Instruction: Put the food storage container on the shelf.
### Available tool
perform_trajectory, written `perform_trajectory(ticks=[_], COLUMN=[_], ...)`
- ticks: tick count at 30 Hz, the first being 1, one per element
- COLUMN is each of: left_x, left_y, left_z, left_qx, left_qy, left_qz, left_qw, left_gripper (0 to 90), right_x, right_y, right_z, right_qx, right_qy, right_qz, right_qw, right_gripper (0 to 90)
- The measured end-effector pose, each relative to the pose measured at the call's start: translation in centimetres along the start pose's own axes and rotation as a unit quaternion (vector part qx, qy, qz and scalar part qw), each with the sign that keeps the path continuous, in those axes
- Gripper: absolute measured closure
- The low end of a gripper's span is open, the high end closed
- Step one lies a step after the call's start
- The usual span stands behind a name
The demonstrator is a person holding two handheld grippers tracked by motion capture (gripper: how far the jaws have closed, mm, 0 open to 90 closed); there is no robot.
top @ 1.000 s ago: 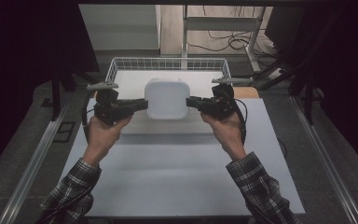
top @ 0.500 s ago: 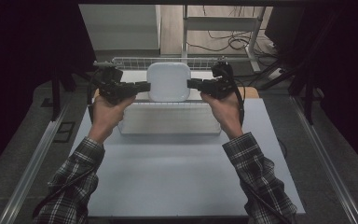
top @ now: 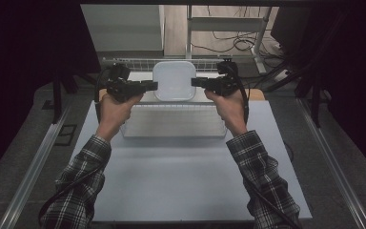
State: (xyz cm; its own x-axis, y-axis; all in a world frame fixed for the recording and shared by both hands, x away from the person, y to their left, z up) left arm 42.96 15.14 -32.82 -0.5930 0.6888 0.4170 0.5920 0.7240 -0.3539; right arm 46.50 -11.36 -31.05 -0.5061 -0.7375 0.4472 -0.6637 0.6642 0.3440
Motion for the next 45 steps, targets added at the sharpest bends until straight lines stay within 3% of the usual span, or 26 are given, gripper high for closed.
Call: perform_trajectory(ticks=[12,16,21,25,30,32,35,39,45], left_x=[-0.7,-1.1,-1.5,-1.9,-2.1,-2.1,-2.0,-1.3,-0.9], left_y=[0.6,0.8,1.0,1.4,1.7,1.7,1.4,1.1,0.5], left_z=[-0.4,-0.7,-1.0,-1.2,-1.3,-1.3,-1.5,-1.6,-0.6], left_qx=[0.016,0.007,0.007,0.009,0.011,0.005,-0.020,-0.028,-0.052], left_qy=[-0.003,0.002,-0.001,-0.007,-0.009,-0.010,-0.014,-0.026,-0.027], left_qz=[0.006,-0.020,-0.023,-0.032,-0.032,-0.039,-0.064,-0.047,-0.010], left_qw=[0.9998,0.9998,0.9997,0.9994,0.9994,0.9992,0.9977,0.9982,0.9982], left_gripper=[65.9,63.3,60.8,59.1,53.0,51.1,43.8,31.4,18.7], right_x=[-0.8,-1.2,-1.7,-2.0,-2.4,-2.4,-2.3,-1.6,-1.4], right_y=[-0.4,-0.5,-1.1,-1.2,-1.2,-1.2,-1.0,-0.5,0.0], right_z=[-0.4,-0.6,-0.5,-0.8,-1.1,-1.1,-1.1,-1.1,-0.5], right_qx=[-0.009,-0.010,-0.020,0.001,0.010,0.010,0.021,0.037,0.058], right_qy=[0.001,0.004,0.007,-0.005,-0.006,-0.008,-0.011,-0.027,-0.017], right_qz=[0.002,0.006,0.007,0.045,0.059,0.061,0.071,0.058,0.037], right_qw=[1.0000,0.9999,0.9998,0.9990,0.9982,0.9981,0.9972,0.9973,0.9975], right_gripper=[63.7,58.6,53.3,51.7,51.9,52.2,52.3,44.1,23.0])
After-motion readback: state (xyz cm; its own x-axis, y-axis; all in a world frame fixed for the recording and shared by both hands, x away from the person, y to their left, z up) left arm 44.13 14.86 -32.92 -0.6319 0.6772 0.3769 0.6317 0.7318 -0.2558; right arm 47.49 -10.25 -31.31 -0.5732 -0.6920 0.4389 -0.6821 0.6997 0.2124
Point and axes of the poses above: each handheld gripper's, and its own axes: x roughly backward along the jaws, z roughly out of its underside, y roughly to its left, the point moved 3 cm from there along -x, roughly forward along the jaws, and after that the axes turned 1 degree about -z, right-handed, at the moved point
